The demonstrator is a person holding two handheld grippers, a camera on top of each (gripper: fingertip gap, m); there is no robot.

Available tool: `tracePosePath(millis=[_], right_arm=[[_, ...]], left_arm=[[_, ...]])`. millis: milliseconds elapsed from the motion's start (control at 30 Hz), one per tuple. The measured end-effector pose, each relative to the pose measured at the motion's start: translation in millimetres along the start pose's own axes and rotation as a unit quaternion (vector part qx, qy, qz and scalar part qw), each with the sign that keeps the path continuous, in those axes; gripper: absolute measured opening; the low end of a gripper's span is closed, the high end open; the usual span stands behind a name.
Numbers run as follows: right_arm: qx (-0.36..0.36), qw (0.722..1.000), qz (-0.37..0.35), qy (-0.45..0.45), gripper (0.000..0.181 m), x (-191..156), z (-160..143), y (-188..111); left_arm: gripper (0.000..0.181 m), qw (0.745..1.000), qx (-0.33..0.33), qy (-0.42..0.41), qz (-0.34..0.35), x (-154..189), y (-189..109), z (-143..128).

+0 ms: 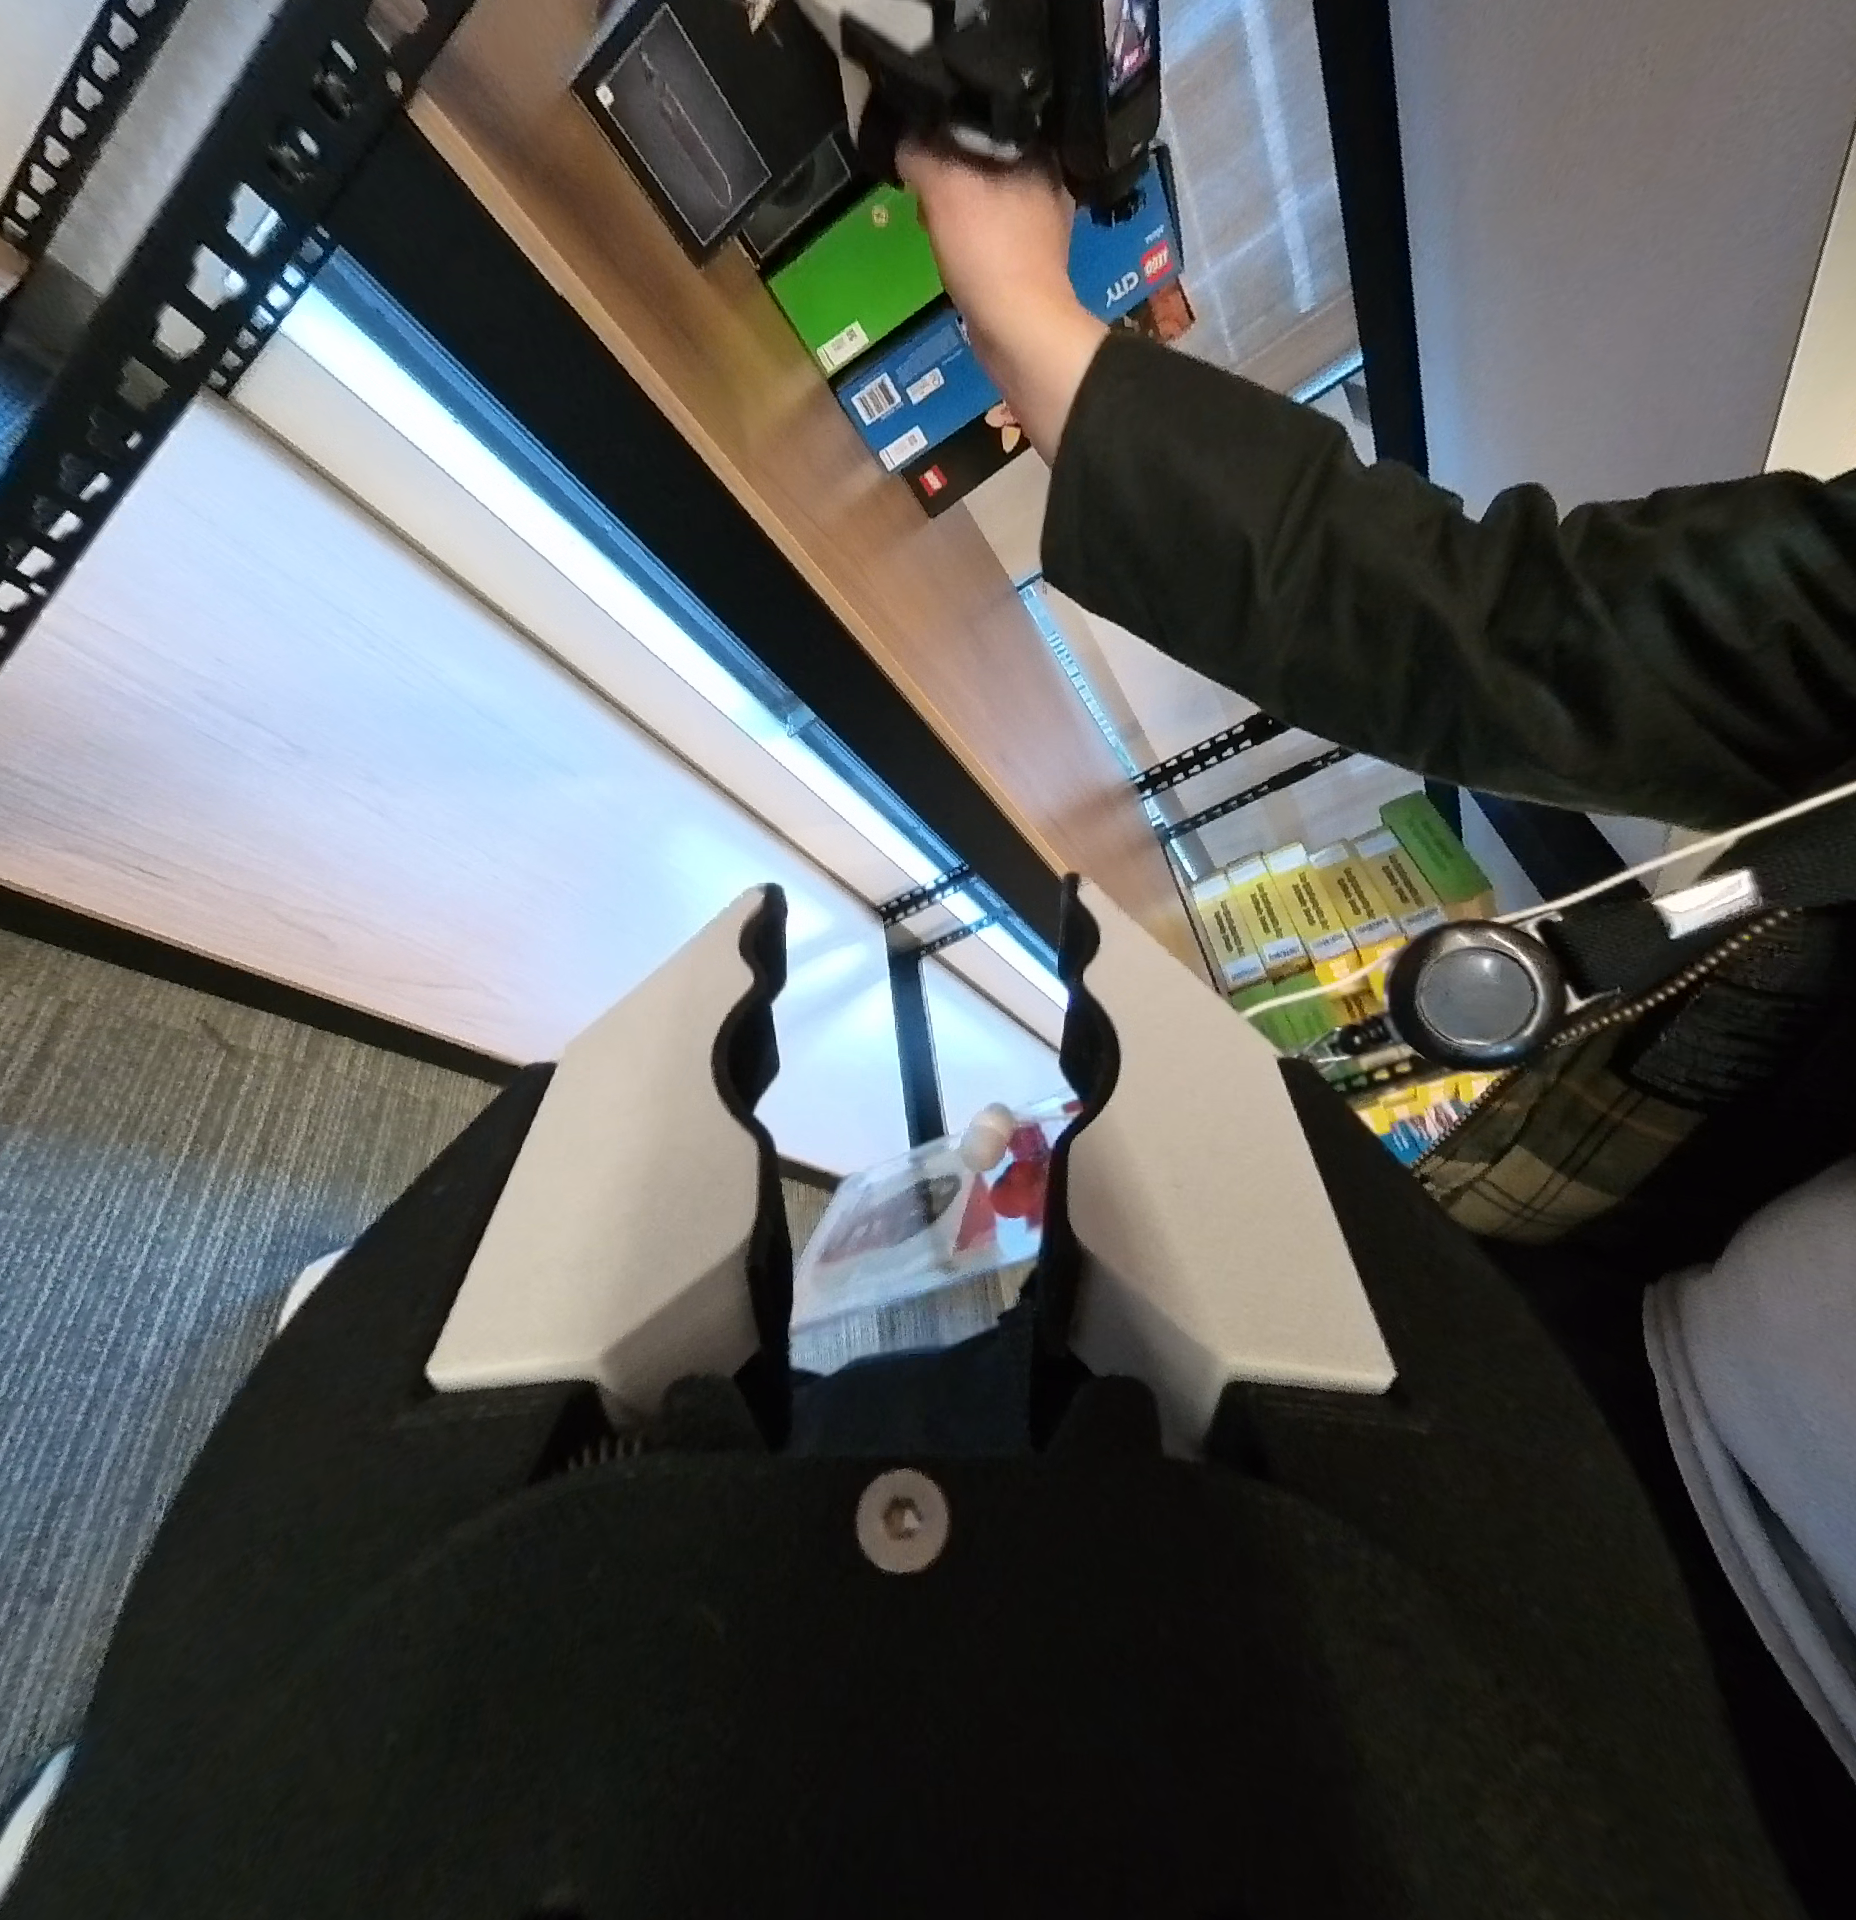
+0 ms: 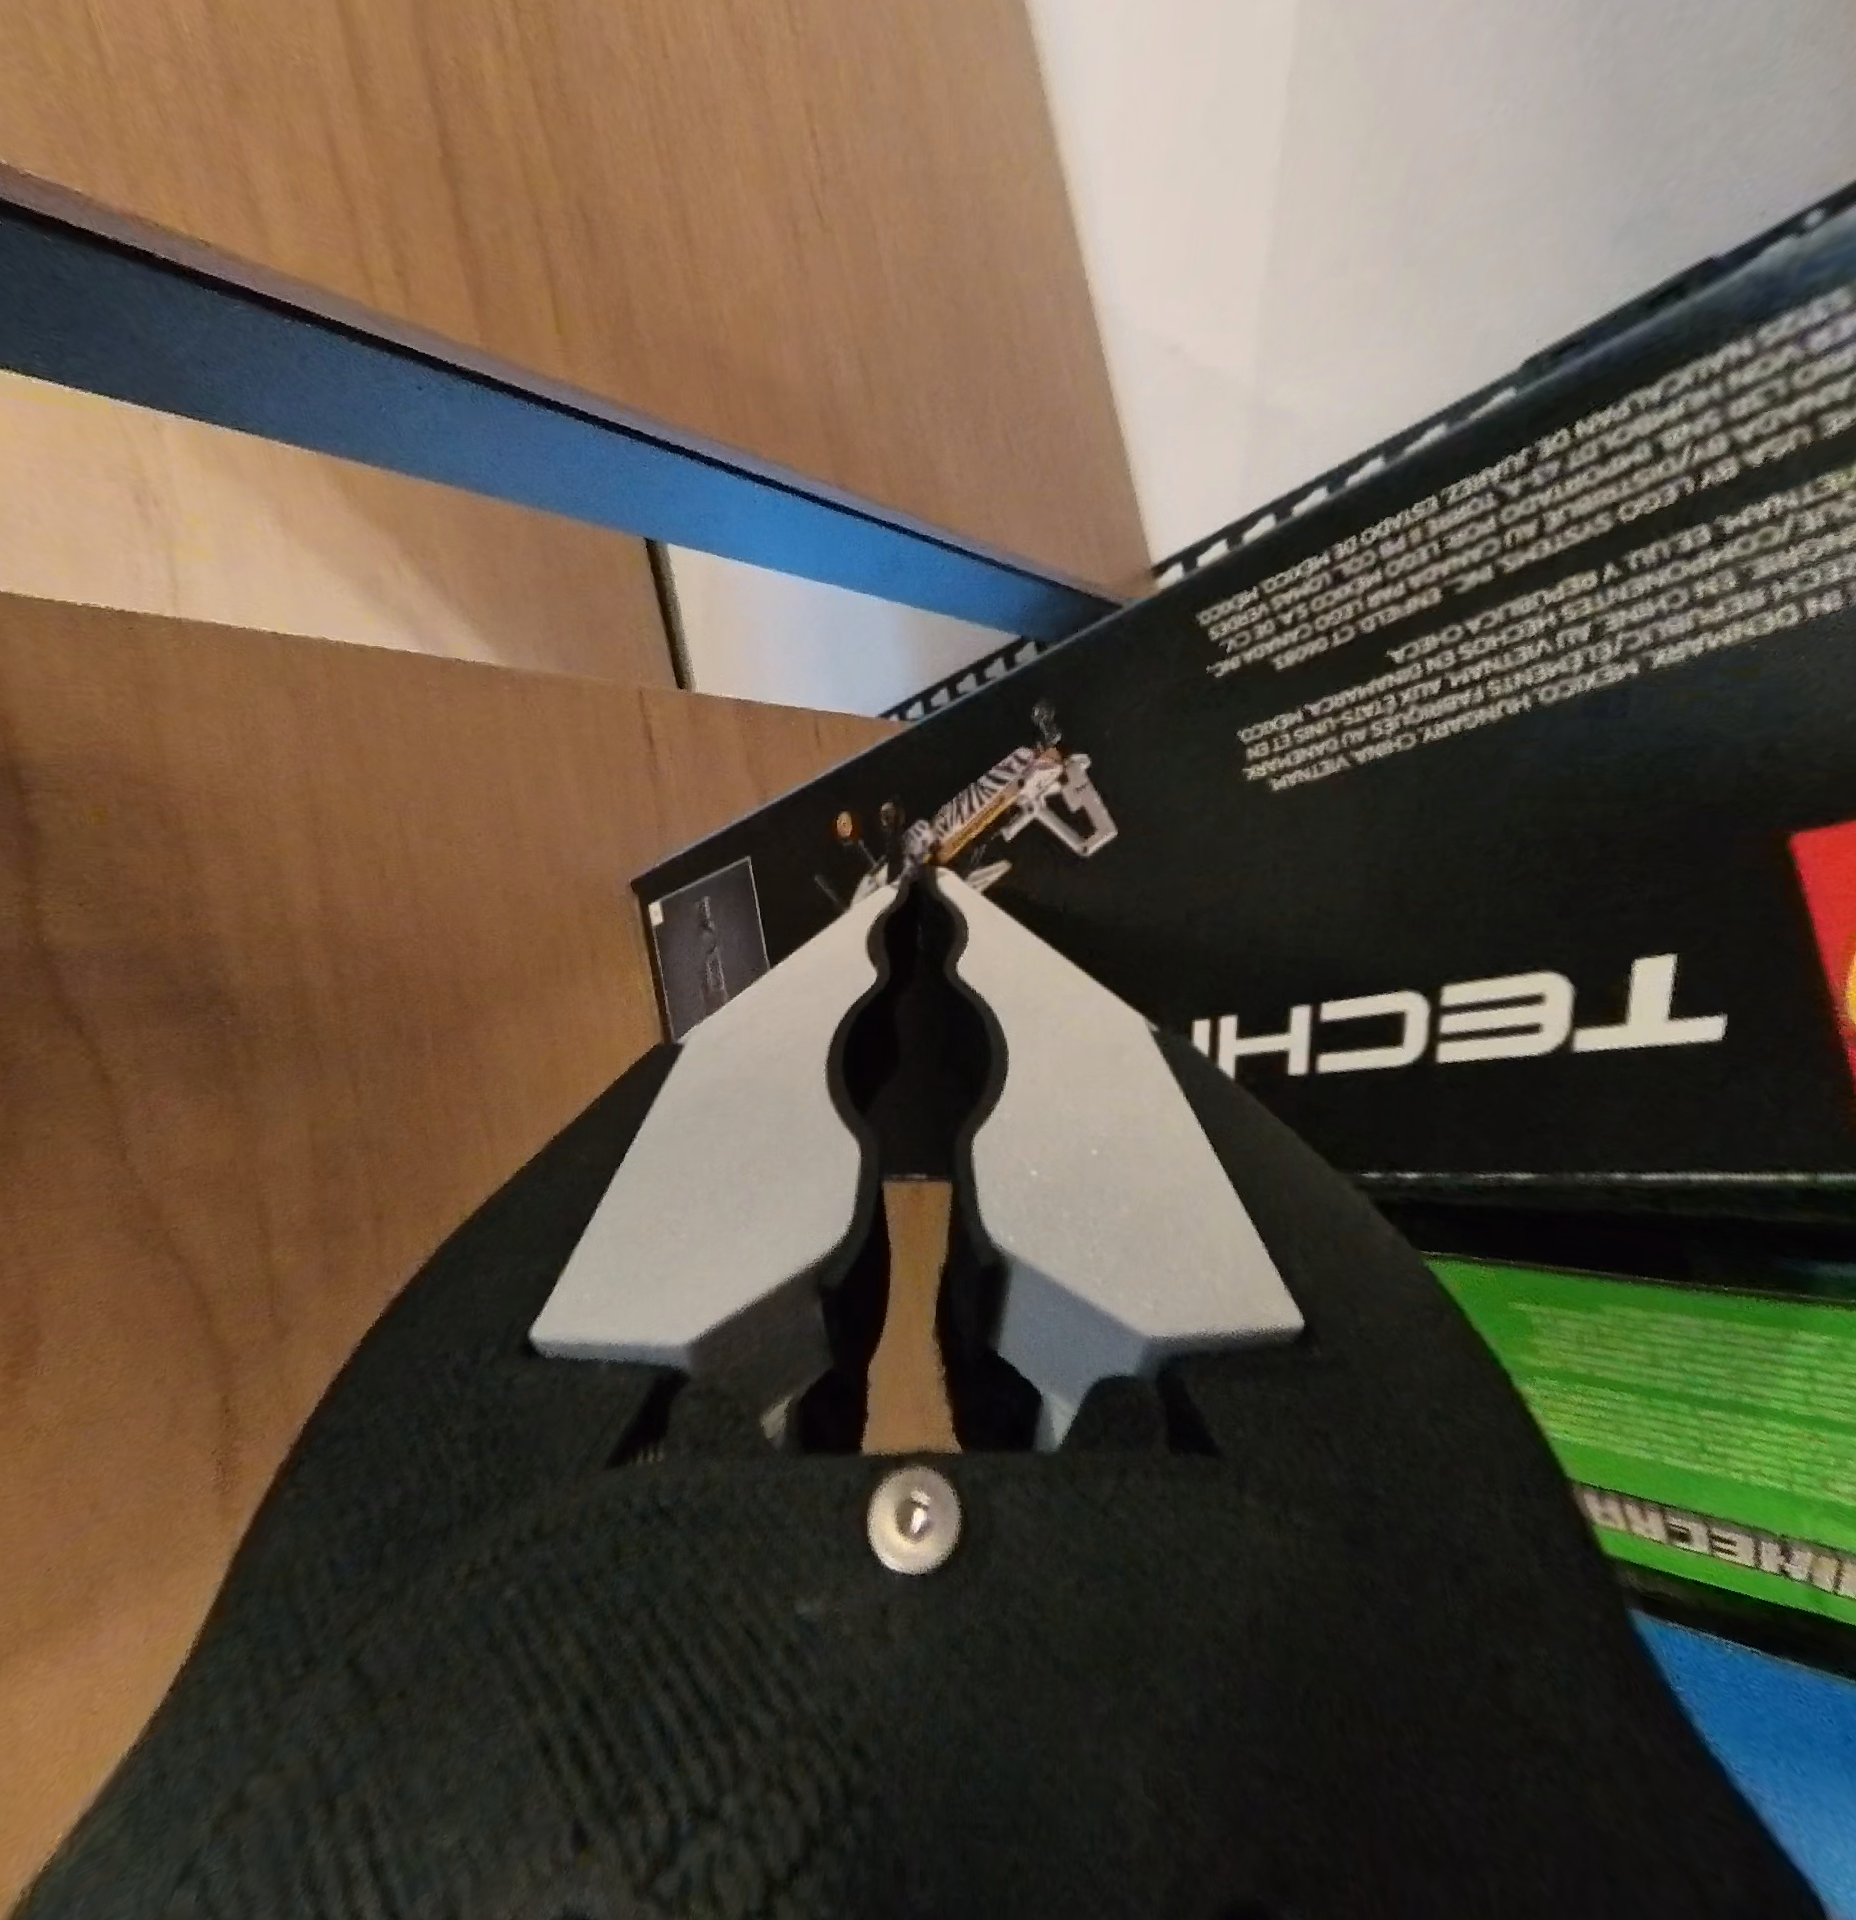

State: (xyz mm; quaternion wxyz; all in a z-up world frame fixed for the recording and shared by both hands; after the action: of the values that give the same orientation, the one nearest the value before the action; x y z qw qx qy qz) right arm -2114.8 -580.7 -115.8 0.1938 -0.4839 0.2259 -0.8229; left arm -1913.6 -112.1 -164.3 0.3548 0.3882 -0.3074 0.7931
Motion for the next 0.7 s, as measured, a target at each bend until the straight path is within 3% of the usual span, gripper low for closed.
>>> tracePosePath(millis=[133,267,367,467,567,700], right_arm=[[0.029,0.998,0.048,0.012,0.0,-12.3,-0.7,-10.1],[0.09,0.983,0.122,0.1,0.0,-28.2,-15.3,-58.6],[0.103,0.973,0.138,0.15,0.0,-31.4,-41.8,-113.2],[0.096,0.979,0.134,0.121,0.0,-35.9,-71.1,-177.3],[0.057,0.993,0.089,0.046,0.0,-32.3,-108.1,-242.3],[0.011,0.994,0.077,0.075,0.0,-11.5,-150.4,-330.3]], left_arm=[[0.051,1.0,0.004,0.007,0.003,0.9,-0.7,1.8],[0.051,0.999,0.013,0.026,0.013,4.0,-6.9,7.6],[0.051,0.998,0.022,0.059,0.032,10.7,-19.7,17.7],[0.049,0.993,0.014,0.092,0.078,20.6,-40.5,29.1],[0.048,0.983,0.01,0.125,0.131,40.6,-73.4,31.4],[0.045,0.972,0.028,0.157,0.17,84.1,-123.0,45.6]])
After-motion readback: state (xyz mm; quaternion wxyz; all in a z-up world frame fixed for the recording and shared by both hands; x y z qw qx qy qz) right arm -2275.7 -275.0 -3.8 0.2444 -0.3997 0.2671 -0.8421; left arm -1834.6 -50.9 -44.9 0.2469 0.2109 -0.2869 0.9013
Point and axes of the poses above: each gripper's, where its closed fingertips meet, y out along the fingers, z out of its top, x = y × z across the jaws, the point moved 6 cm from there along -y, back along the fingers, and after that the axes turned 10 degrees about -x, right-handed, at the moved point
